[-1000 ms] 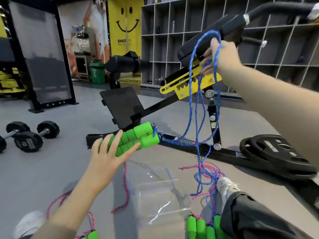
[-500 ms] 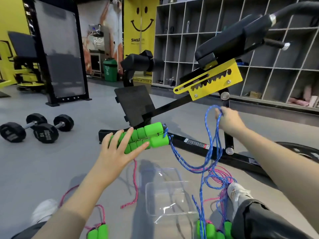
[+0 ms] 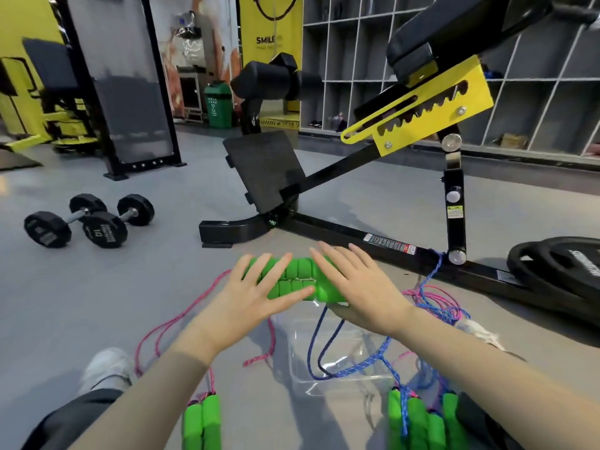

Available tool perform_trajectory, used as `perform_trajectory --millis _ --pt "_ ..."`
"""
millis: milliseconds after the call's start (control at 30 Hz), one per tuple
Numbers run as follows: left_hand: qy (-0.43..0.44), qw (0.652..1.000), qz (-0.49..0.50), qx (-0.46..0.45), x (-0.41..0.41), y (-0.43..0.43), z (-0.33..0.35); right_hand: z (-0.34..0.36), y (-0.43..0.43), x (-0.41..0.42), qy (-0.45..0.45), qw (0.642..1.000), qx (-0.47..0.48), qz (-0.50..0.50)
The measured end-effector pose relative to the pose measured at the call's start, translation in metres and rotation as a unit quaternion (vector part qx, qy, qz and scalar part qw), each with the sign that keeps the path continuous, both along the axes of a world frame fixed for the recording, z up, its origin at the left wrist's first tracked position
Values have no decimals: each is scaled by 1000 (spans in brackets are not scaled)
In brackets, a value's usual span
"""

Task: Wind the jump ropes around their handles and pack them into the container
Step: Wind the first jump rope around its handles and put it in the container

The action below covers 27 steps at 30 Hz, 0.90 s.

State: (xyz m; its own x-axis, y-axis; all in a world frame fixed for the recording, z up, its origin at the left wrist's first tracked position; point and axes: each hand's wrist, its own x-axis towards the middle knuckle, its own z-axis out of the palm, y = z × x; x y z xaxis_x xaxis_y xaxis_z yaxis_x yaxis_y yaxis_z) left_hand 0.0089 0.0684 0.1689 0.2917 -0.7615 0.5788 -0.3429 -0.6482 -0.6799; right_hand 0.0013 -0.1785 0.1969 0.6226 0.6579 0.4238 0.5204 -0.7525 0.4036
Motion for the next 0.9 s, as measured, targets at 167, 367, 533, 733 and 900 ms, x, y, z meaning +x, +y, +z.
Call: perform_trajectory --millis 167,367,533,733,900 --pt "39 999 -8 -2 -2 -17 -7 -17 -4 3 0 997 80 24" --pt "79 993 51 -67 -6 -46 -18 -25 -14 -1 11 992 127 -7" --pt "83 991 70 -80 -6 -52 -26 -34 -14 -5 50 985 167 -18" --pt "101 993 37 -55 -6 -47 -28 -39 -17 -10 78 982 170 -21" --pt "102 993 34 -42 -7 -42 -25 -43 -15 -13 83 975 208 3"
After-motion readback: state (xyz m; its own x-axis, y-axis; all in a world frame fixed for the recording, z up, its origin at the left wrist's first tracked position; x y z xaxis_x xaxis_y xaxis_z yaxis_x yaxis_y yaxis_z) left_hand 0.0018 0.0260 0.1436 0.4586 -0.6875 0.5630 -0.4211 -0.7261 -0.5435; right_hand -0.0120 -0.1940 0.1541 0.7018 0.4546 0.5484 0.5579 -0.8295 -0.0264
